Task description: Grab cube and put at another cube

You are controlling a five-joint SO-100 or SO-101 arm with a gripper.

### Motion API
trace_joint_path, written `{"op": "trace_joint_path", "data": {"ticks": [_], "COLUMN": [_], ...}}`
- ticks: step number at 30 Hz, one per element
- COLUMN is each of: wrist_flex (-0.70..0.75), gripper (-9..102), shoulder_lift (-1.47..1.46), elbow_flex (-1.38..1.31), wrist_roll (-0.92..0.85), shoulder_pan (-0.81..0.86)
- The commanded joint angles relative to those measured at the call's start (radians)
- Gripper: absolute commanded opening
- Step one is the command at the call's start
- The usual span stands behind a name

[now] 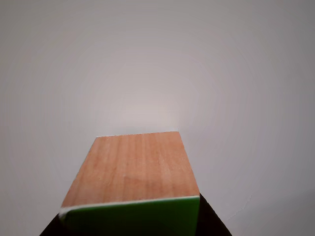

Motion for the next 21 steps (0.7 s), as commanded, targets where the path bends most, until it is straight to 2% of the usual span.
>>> {"op": "trace_joint_path", "data": {"ticks": [1,6,11,17,21], "wrist_flex": [0.028,0.172,0.184,0.184,0.135], "gripper": [17,17,17,17,17], "shoulder_lift": [0.012,0.009,0.100,0.288,0.472], "elbow_flex": [-0.072,-0.192,-0.173,-0.006,0.216], "wrist_roll": [0.008,0.018,0.032,0.046,0.057], "shoulder_pan": [0.000,-0.015,-0.031,-0.080,-0.132]}}
